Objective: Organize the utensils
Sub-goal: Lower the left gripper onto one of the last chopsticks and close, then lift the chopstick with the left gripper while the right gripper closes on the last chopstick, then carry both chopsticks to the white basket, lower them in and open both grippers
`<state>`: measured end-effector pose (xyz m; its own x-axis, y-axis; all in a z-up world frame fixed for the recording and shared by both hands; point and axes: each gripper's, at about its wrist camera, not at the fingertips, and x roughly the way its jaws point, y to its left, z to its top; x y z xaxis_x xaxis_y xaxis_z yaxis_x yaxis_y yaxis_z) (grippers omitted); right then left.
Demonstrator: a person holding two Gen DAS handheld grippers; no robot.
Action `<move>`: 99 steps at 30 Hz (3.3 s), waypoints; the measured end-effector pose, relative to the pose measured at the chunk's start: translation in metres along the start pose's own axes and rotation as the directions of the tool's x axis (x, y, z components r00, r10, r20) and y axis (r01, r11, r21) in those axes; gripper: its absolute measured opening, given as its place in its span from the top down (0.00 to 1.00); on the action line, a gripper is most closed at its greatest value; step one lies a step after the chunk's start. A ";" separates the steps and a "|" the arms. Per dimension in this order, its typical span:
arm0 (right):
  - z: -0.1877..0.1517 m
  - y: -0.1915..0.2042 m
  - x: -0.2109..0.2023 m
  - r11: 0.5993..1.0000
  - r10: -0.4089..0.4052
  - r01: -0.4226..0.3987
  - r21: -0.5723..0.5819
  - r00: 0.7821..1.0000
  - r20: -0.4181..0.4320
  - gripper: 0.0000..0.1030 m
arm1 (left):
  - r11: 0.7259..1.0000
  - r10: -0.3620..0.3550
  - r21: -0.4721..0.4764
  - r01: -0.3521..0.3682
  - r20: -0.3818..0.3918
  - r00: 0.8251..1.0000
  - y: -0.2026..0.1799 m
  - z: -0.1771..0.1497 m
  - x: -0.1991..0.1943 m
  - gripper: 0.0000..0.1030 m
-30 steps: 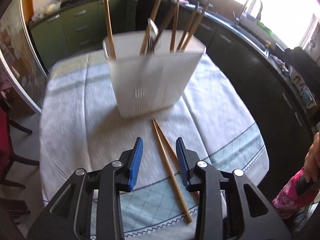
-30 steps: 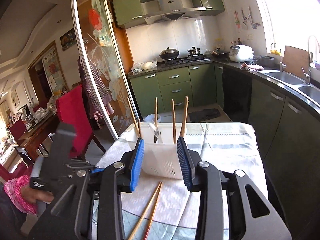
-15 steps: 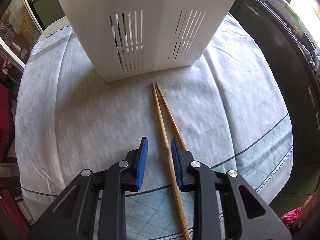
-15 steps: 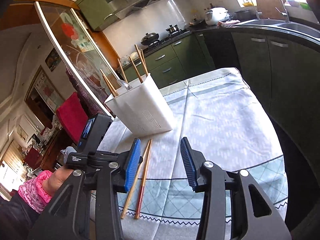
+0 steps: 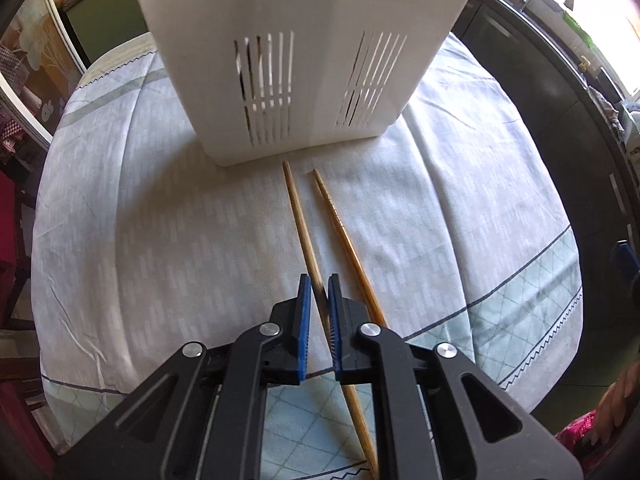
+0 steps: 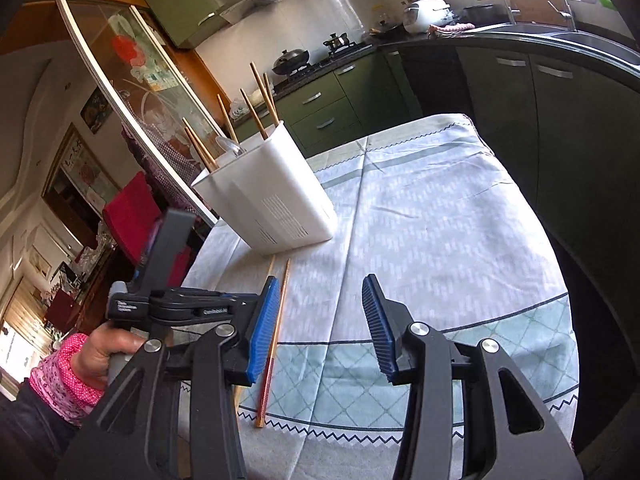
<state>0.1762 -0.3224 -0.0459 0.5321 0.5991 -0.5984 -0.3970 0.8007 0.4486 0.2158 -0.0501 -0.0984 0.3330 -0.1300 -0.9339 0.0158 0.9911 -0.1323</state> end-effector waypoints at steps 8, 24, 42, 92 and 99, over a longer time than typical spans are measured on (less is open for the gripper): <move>0.010 0.052 0.076 0.982 -0.080 0.049 -0.180 0.982 -0.169 0.57 | 0.999 -0.037 0.011 0.036 0.300 0.953 0.031 -0.039 -0.081 0.92; -0.012 0.109 0.215 0.886 -0.345 0.182 -0.426 0.873 -0.344 0.61 | 0.999 -0.019 0.047 -0.002 0.447 0.894 0.061 -0.078 -0.132 0.92; 0.004 0.106 0.194 0.919 -0.269 0.158 -0.360 0.920 -0.283 0.94 | 0.997 -0.019 0.077 -0.017 0.446 0.895 0.055 -0.078 -0.133 0.92; 0.009 0.106 0.011 0.957 -0.031 0.025 -0.290 0.999 -0.018 0.93 | 0.998 0.050 -0.050 -0.032 0.414 0.909 0.057 -0.056 -0.119 0.94; 0.005 0.118 0.011 0.951 -0.034 0.026 -0.309 0.999 -0.021 0.93 | 1.000 0.015 0.007 -0.022 0.531 0.847 0.037 -0.090 -0.148 0.94</move>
<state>0.1391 -0.2213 0.0037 0.5298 0.5713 -0.6268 -0.5947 0.7772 0.2057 0.0822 0.0036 0.0051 0.7831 -0.0797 -0.6168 0.0150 0.9939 -0.1094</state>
